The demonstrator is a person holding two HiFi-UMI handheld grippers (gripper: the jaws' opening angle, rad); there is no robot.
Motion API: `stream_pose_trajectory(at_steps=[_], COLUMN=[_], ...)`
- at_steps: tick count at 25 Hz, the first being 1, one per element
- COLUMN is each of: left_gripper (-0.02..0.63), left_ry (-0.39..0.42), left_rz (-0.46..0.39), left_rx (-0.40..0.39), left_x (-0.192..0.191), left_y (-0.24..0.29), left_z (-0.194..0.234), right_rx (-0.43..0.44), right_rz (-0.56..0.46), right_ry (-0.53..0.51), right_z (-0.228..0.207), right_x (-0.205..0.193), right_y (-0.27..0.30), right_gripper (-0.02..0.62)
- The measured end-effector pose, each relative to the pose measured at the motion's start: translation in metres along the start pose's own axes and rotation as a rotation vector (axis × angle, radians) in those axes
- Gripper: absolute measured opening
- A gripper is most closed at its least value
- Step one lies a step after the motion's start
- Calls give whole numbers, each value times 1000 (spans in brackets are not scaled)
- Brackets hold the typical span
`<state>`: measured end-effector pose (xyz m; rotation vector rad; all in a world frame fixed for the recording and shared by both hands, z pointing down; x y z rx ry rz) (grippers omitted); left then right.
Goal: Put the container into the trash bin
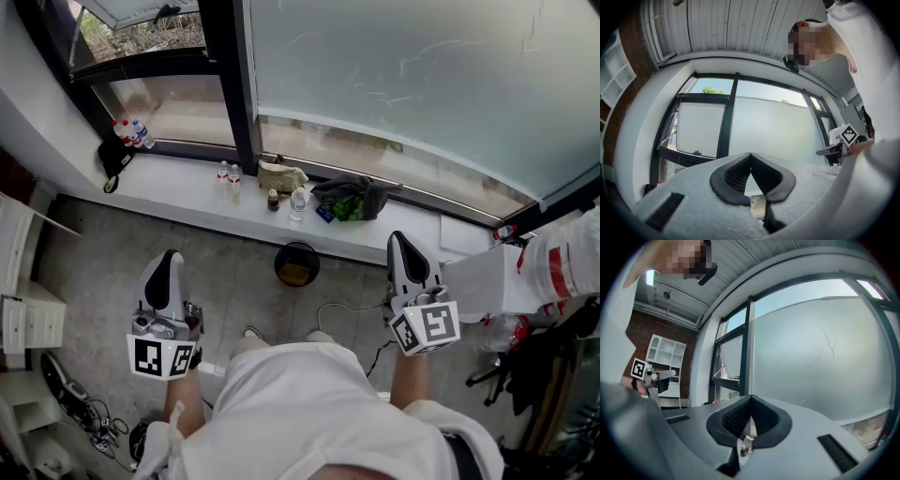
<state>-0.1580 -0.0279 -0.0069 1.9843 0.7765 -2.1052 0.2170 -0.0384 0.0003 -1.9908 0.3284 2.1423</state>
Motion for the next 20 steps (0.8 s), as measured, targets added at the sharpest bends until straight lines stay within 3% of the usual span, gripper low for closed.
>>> stream_pose_trajectory(at_steps=[20], left_gripper=[18], left_ry=[-28], left_rz=[14], left_rx=[-32], left_x=[-8], left_y=[-5], left_z=[-9], right_rx=[7], right_rz=[20], right_ry=[15], right_z=[12], right_x=[-10], right_y=[-9], right_gripper=[1])
Point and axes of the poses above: the fingertips, and each gripper's own axes: y forward along the fingers, z to its left, x out of its top, the point moved 3 cm from there along -y, backward along the fingers, and after that the axes turned 2 degrees about -x, right-handed, at the moved point
